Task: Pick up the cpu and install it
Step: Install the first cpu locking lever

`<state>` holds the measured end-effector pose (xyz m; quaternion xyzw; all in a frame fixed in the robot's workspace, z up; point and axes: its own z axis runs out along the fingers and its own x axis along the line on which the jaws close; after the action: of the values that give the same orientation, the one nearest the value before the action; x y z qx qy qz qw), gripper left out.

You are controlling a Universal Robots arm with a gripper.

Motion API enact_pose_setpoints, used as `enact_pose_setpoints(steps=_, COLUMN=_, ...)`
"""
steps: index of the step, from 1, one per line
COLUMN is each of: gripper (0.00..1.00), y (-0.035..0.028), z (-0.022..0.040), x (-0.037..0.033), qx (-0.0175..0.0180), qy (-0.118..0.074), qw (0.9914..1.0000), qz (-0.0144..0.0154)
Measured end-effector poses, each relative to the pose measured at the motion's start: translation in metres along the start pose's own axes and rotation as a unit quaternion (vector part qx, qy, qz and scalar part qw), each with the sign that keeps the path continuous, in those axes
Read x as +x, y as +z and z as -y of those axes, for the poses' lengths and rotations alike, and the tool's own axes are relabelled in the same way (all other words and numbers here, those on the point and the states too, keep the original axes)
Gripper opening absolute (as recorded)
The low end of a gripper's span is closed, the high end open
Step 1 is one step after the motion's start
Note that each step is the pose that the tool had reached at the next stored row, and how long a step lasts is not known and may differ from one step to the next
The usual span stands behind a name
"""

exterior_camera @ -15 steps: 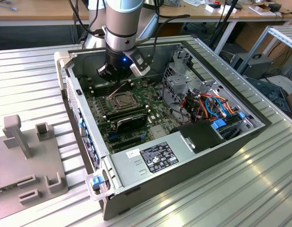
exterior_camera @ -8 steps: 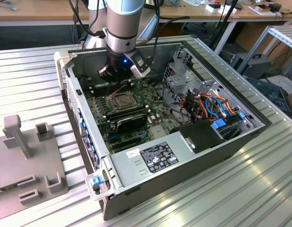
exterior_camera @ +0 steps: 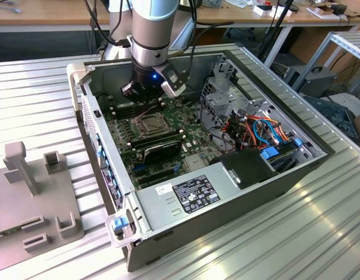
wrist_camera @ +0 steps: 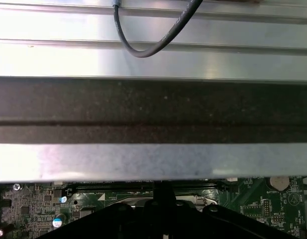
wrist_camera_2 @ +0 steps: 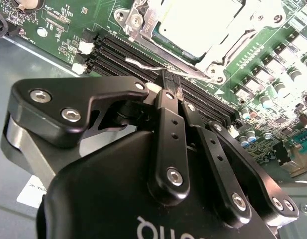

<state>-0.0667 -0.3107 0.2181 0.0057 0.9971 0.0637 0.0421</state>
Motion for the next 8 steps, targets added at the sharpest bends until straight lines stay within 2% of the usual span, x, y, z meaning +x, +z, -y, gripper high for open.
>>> enact_pose_setpoints(steps=8, gripper=0.11, y=0.0028, z=0.0004, x=-0.0028, qx=0.0001, qy=0.0, qw=1.0, qz=0.0)
